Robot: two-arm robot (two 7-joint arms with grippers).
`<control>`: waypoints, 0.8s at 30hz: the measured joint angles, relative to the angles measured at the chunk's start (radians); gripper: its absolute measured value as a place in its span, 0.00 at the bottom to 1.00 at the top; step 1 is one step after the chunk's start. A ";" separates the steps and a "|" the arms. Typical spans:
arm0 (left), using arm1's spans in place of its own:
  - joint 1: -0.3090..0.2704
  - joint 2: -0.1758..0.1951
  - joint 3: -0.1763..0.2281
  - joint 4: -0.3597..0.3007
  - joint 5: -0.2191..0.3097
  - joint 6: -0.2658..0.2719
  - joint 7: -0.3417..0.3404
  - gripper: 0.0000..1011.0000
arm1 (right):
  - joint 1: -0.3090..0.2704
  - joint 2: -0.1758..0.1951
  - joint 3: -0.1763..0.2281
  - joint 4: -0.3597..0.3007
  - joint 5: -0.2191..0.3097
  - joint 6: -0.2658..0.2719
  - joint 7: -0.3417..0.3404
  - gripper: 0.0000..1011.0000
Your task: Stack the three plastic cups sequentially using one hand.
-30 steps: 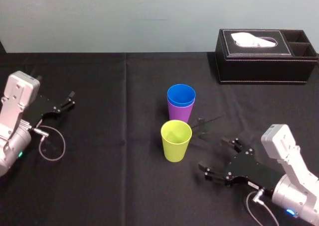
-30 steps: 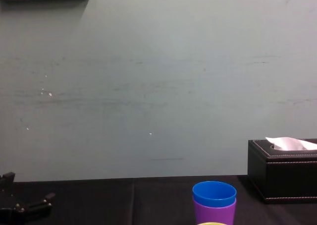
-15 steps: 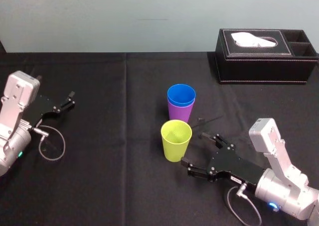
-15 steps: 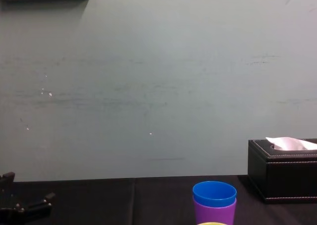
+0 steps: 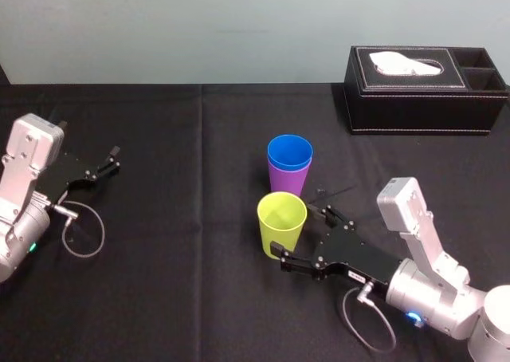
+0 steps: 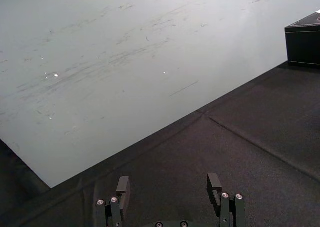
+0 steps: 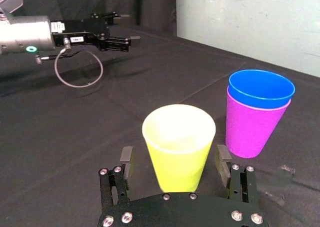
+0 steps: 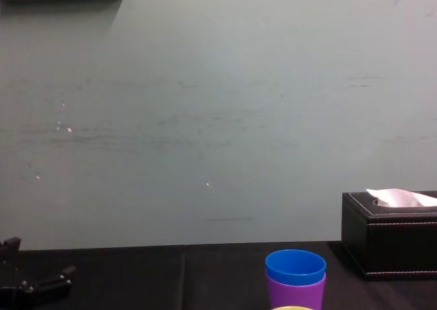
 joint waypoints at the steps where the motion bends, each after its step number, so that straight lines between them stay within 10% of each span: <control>1: 0.000 0.000 0.000 0.000 0.000 0.000 0.000 1.00 | 0.005 -0.004 -0.004 0.004 -0.005 -0.001 -0.006 0.99; 24: 0.000 0.000 0.000 0.000 0.000 0.000 0.000 1.00 | 0.070 -0.055 -0.034 0.076 -0.029 -0.005 -0.026 0.99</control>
